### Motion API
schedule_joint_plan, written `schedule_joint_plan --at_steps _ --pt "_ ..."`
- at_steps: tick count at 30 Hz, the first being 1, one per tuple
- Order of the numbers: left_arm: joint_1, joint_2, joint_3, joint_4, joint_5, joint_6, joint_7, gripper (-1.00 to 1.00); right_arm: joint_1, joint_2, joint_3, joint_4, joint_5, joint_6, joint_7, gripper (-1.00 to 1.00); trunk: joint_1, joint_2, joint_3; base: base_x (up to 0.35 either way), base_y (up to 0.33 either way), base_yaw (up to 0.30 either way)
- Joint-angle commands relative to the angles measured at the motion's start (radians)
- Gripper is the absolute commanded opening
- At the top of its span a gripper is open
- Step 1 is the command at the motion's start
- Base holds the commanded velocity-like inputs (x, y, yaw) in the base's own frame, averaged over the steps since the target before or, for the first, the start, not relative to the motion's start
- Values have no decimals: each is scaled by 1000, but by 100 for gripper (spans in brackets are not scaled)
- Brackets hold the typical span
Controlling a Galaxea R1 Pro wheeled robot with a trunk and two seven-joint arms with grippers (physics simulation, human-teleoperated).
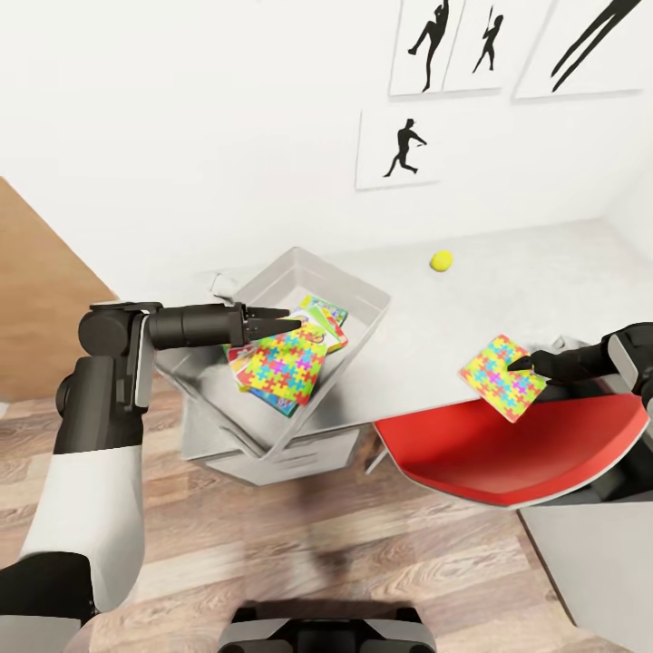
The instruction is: Put all the toys in the child's room - the three board games (two on the bed and one on the table), the two jigsaw puzzles on the table, and the tennis ball on the table - inside the toy box on the table in the child's room.
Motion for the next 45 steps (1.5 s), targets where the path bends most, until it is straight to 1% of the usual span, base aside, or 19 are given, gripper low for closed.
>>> schedule_joint_plan --at_steps 1,18,24,33,45 --pt "-1 0 1 -1 -10 10 -10 100 -1 0 -4 -1 2 6 2 100 0 -2 -1 -54 175 0" --pt "-1 2 1 -1 -12 10 -10 100 -1 2 -3 -1 2 6 2 100 0 -2 -1 -17 121 0" --pt "-1 2 1 -1 -12 10 -10 100 -1 1 -3 -1 2 6 3 100 0 -2 -1 -109 67 0" --pt "-1 1 1 -1 -12 10 -10 100 -1 0 -4 -2 3 6 4 100 0 -2 -1 -26 9 0" --pt "-1 -1 1 -1 -12 10 -10 100 -1 0 -5 -5 2 6 6 100 0 -2 -1 13 -76 0"
